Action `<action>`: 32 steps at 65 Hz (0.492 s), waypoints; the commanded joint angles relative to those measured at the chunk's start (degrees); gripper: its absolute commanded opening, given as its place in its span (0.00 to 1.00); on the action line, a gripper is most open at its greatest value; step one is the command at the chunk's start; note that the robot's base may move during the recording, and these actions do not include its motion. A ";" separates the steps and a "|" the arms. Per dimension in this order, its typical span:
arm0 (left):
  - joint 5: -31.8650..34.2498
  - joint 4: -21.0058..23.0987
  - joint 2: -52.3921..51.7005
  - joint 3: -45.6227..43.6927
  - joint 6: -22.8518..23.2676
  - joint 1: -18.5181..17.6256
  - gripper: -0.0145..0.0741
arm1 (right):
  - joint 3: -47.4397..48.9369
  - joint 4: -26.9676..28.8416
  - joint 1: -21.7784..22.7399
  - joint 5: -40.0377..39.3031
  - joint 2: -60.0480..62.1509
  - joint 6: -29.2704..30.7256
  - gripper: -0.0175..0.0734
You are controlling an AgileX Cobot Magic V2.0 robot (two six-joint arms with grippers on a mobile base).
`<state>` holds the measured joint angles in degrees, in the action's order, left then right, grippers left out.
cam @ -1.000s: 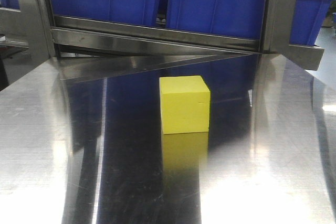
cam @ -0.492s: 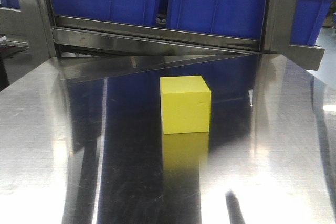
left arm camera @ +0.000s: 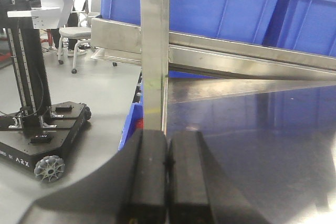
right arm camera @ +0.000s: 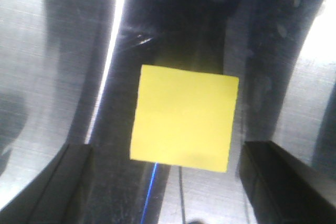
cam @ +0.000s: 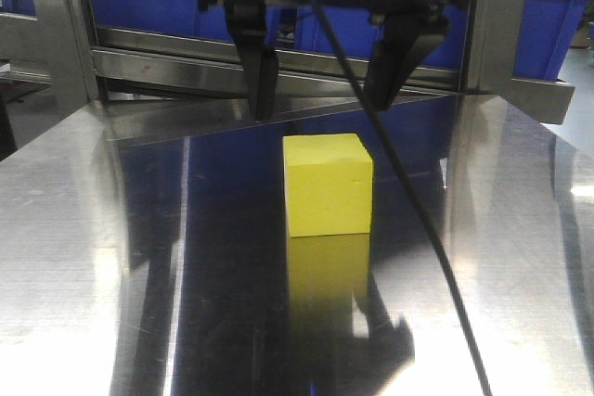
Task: Place yellow foam block on left shelf second layer
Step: 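Lower the open right gripper over the yellow foam cube and close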
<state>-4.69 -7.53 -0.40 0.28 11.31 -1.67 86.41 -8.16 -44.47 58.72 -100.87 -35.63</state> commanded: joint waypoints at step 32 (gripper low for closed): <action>4.69 0.13 0.46 1.48 0.22 -0.28 0.32 | 2.12 -3.37 1.53 -4.46 -0.89 -0.65 0.89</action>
<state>-4.69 -7.53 -0.40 0.28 11.31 -1.67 86.63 -9.80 -43.24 56.73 -103.99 -36.21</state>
